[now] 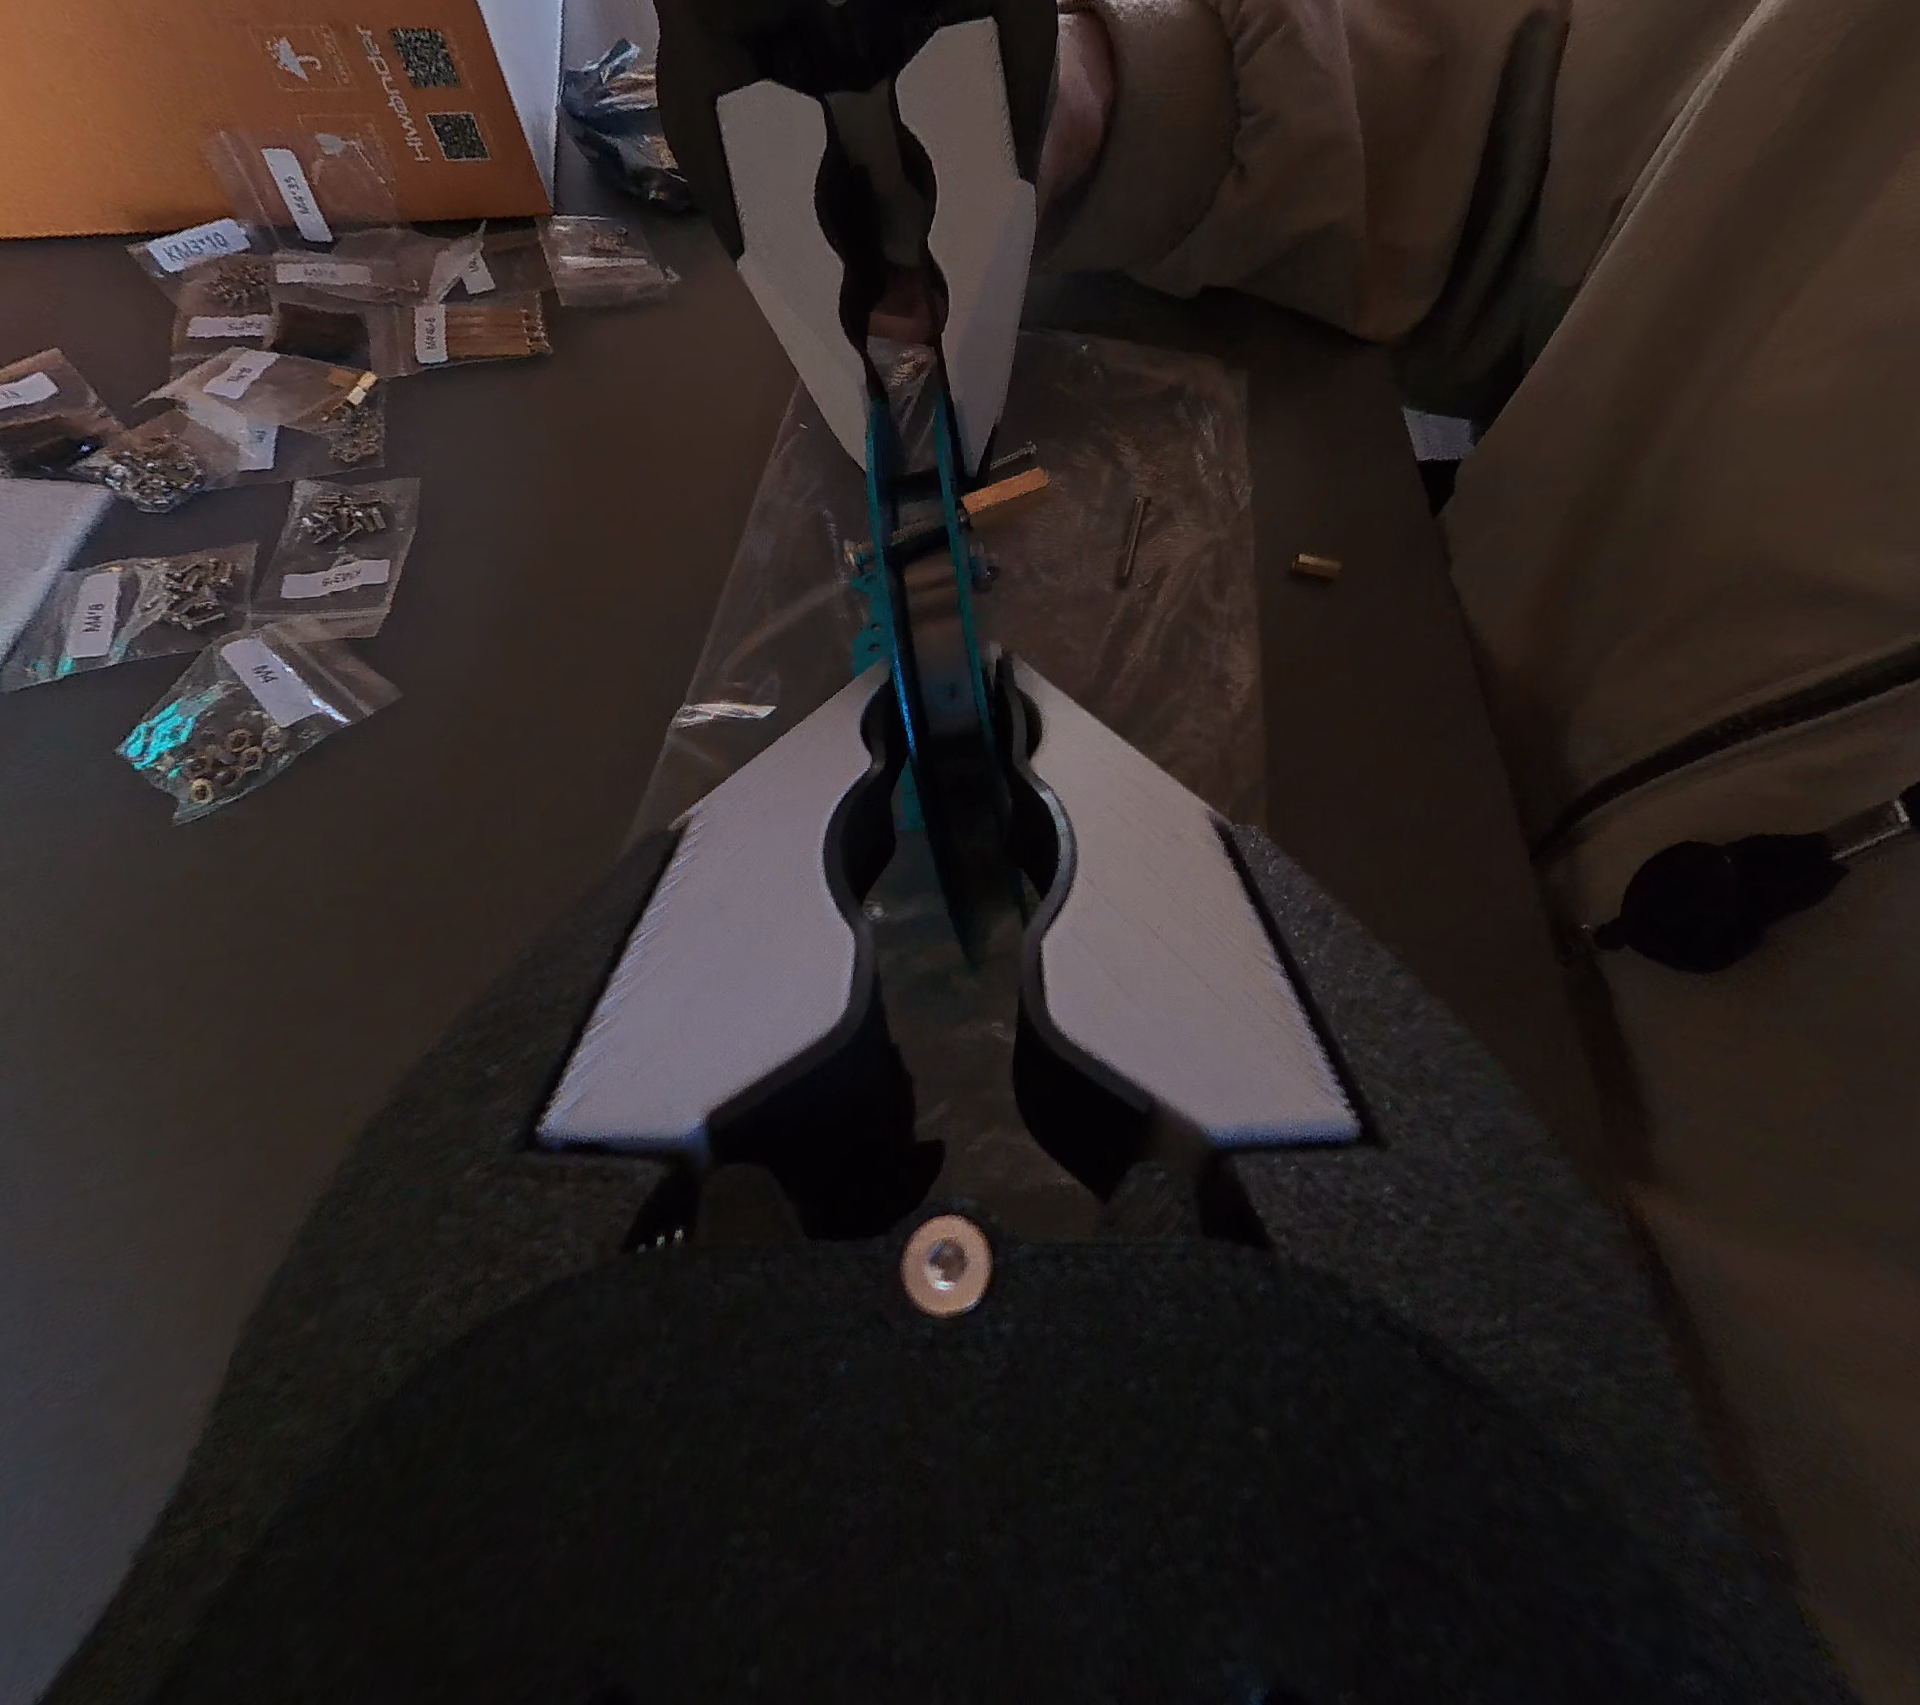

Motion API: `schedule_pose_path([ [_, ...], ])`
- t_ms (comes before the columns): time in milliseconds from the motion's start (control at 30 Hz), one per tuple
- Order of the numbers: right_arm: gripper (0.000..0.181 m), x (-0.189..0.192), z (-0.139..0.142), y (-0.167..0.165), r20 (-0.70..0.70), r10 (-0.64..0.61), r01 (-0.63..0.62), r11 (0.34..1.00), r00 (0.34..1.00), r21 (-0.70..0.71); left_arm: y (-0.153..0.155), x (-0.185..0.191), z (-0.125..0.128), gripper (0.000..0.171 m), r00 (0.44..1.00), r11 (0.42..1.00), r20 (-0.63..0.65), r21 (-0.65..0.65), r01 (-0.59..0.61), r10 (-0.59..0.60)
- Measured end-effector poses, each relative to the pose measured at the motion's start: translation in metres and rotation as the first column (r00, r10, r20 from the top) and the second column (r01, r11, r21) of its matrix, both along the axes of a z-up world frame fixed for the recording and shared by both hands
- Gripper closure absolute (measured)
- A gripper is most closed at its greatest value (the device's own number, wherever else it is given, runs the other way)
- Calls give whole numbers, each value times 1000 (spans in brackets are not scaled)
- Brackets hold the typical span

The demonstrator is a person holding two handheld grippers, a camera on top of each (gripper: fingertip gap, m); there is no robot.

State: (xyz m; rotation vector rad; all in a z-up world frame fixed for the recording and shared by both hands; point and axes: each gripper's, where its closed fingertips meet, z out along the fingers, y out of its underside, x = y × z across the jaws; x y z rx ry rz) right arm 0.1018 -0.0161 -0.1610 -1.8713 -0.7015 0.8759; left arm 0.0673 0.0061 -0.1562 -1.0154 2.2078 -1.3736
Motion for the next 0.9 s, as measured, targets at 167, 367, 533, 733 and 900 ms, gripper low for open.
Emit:
schedule_pose_path([
  [167,169,-2,1,2,56,1,-2,1000,998,17,4,1,2,159,999,998,25,51,-44,43],
  [367,156,19,27,13,168,-212,192,973,963,128,12,10,21,160,947,948,51,-44,-314,316],
  [533,145,10,41,5,347,-430,362,899,834,245,26,12,9,161,809,811,60,-42,-583,585],
  [733,135,-22,30,20,245,-637,586,770,731,253,25,7,5,161,710,716,107,-31,-698,696],
  [900,146,-18,23,32,323,-736,679,675,595,288,20,2,4,161,686,695,149,-18,-718,712],
])
